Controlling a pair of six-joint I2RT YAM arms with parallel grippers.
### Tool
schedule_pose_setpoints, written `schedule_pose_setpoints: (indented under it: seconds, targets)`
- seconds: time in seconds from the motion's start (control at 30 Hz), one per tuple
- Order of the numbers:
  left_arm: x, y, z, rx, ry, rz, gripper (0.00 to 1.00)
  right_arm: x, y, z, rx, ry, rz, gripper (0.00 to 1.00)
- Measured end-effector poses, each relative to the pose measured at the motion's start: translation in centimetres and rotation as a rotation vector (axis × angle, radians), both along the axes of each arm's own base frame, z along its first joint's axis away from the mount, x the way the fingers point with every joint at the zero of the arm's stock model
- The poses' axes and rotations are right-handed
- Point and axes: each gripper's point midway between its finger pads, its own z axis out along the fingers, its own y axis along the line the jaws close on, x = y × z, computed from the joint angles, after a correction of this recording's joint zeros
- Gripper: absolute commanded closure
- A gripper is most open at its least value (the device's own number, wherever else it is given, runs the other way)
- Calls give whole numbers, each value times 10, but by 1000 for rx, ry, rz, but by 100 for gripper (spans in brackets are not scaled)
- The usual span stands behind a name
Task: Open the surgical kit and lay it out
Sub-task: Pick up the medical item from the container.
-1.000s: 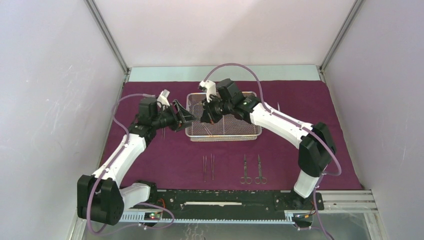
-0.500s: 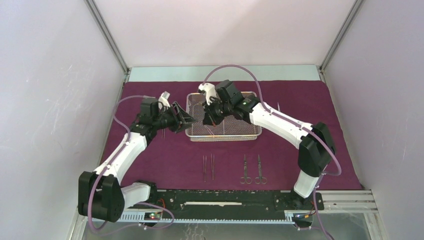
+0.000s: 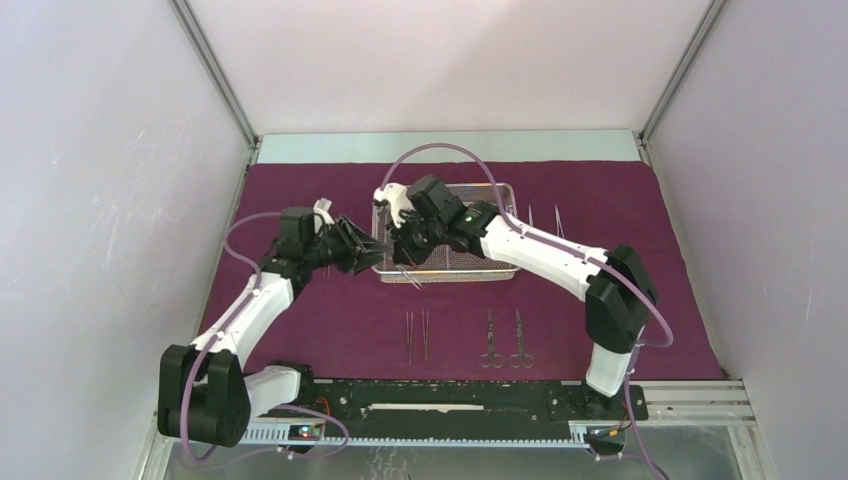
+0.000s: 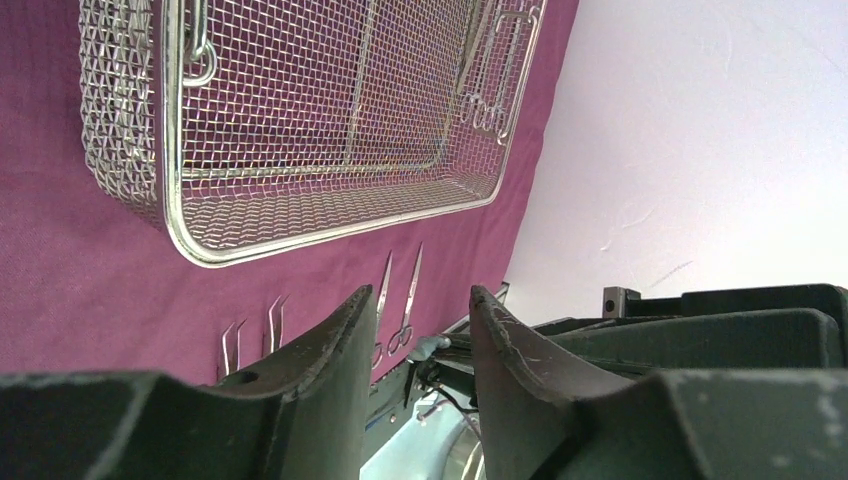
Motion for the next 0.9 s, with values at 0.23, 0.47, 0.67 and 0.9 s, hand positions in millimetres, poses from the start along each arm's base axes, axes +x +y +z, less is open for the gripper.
schedule_pose_setpoints:
  seconds: [0.23, 0.47, 0.67, 0.9]
  targets:
    - [1, -1, 4, -13, -13, 4, 54, 2, 10, -6, 29, 61, 18, 100]
    - [0, -2, 5, -21, -19, -7, 55, 3, 14, 2, 104, 136, 20, 100]
    - [1, -3, 7, -24, -30, -9, 57, 7, 18, 13, 166, 171, 19, 100]
    - [2, -2, 7, -17, -40, -9, 63, 9, 20, 7, 198, 265, 4, 100]
